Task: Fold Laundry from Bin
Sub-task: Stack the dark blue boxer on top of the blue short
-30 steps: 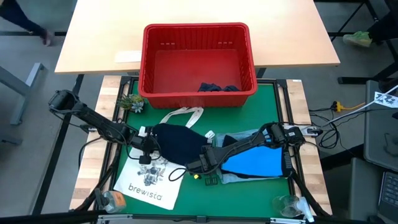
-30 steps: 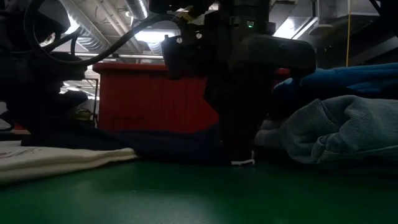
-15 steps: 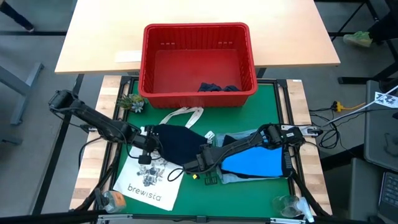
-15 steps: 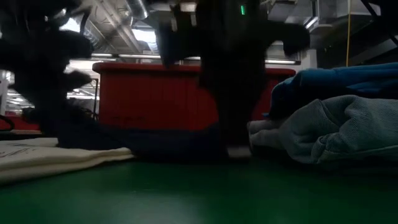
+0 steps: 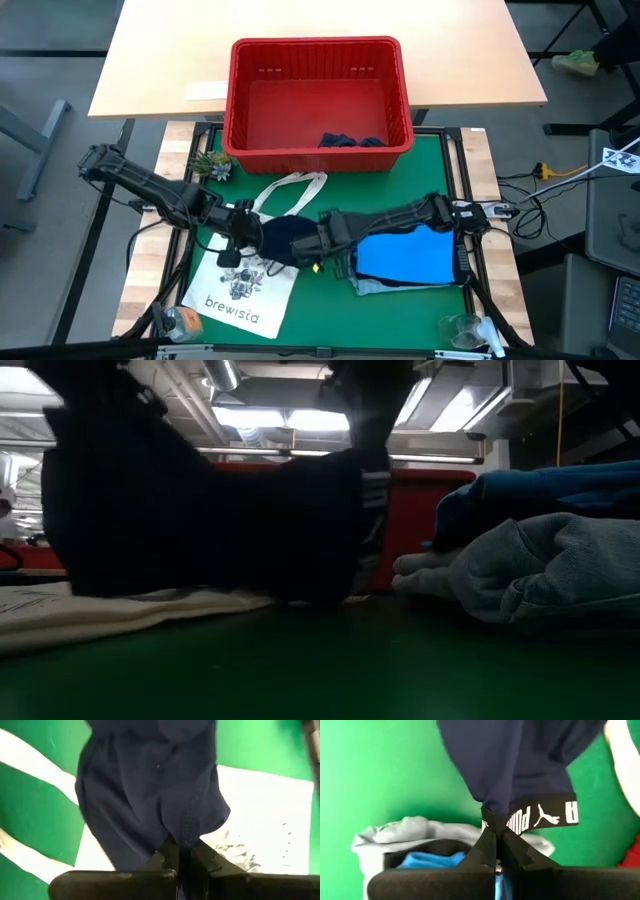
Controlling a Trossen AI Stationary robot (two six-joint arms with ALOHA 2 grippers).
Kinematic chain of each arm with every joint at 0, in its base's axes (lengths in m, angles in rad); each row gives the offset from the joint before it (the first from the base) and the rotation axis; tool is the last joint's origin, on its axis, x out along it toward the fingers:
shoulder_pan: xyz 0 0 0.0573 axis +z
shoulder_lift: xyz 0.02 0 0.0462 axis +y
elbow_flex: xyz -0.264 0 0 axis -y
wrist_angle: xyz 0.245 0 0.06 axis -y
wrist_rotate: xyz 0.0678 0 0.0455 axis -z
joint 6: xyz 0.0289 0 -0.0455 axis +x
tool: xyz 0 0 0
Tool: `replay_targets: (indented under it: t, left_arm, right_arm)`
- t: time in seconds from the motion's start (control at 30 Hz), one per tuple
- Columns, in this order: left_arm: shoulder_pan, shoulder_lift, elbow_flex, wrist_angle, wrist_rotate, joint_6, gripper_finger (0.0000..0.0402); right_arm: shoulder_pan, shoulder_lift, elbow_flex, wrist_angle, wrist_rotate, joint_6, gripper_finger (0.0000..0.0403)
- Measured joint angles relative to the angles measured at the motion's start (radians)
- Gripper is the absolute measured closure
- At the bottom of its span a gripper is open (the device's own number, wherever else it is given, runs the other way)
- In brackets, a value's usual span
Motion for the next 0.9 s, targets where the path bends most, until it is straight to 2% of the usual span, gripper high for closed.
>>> replay_targets:
  t: [0.23,0.4,0.67,0.9]
  left_arm:
    - [0.005,-0.001,0.079,-0.015,-0.003,0.000,0.0397]
    - [0.043,0.000,0.097,-0.002,-0.012,-0.006,0.0397]
    - [0.136,0.000,0.099,0.229,-0.034,-0.036,0.0397]
    - [0.197,0.019,0.099,0.468,-0.053,-0.041,0.0396]
  right_arm:
    - [-0.067,-0.105,-0.023,0.002,-0.018,-0.098,0.0401]
    - [-0.111,-0.182,-0.022,0.002,0.018,-0.183,0.0401]
    - [-0.201,-0.315,-0.061,0.004,0.043,-0.317,0.0401]
    - [-0.259,-0.546,-0.301,0.002,0.048,-0.327,0.0401]
